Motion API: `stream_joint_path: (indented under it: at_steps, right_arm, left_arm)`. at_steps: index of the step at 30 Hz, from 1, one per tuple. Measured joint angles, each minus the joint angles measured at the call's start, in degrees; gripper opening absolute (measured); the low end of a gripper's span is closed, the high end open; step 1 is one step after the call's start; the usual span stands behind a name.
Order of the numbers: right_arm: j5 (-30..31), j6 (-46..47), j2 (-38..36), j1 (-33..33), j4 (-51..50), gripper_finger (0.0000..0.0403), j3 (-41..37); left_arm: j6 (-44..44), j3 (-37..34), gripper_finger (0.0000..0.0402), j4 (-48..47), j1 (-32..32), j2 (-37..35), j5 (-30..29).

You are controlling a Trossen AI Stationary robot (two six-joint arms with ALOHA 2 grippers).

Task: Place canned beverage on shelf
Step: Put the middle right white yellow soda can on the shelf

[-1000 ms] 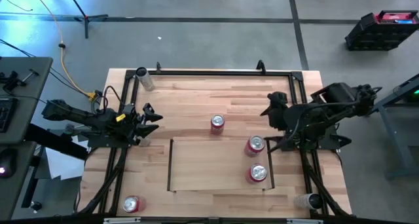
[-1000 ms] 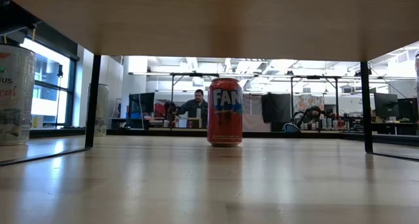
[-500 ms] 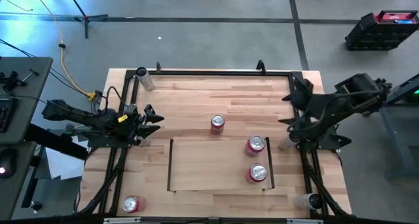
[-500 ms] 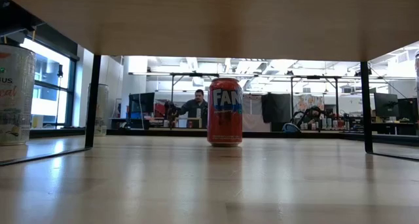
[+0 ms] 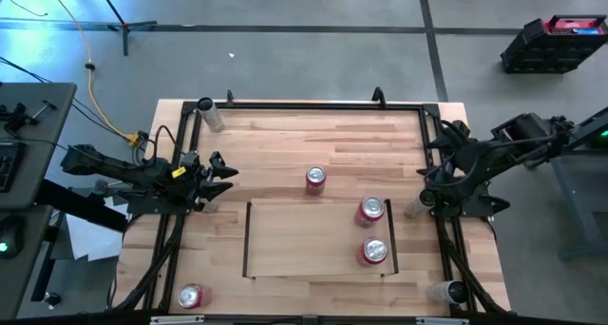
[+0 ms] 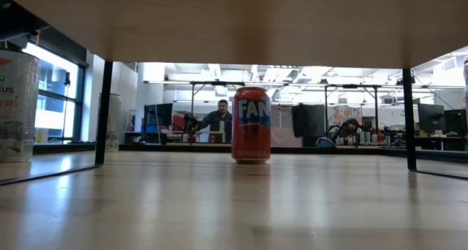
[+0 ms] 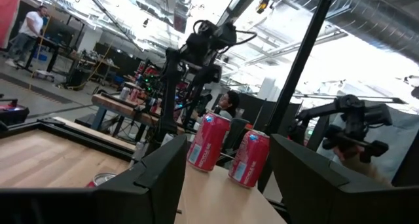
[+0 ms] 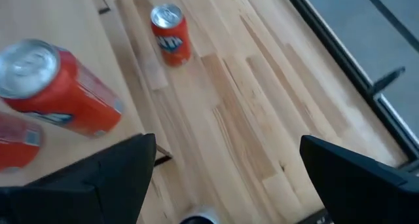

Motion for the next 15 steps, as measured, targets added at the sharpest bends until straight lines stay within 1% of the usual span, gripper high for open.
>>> stream_joint_path:
  at_steps: [6,15]
  right_arm:
    - [-0.6,3.3,-2.4,0.0,0.0,0.0364,-5.6]
    - [-1.4,5.5,-2.6,0.0,0.1,0.0364,-11.4]
  left_arm:
    - [0.0,0.0,0.0209,-0.1,0.0,0.0,0.0]
    - [0.0,0.0,0.0209,-0.2,0.0,0.0,0.0]
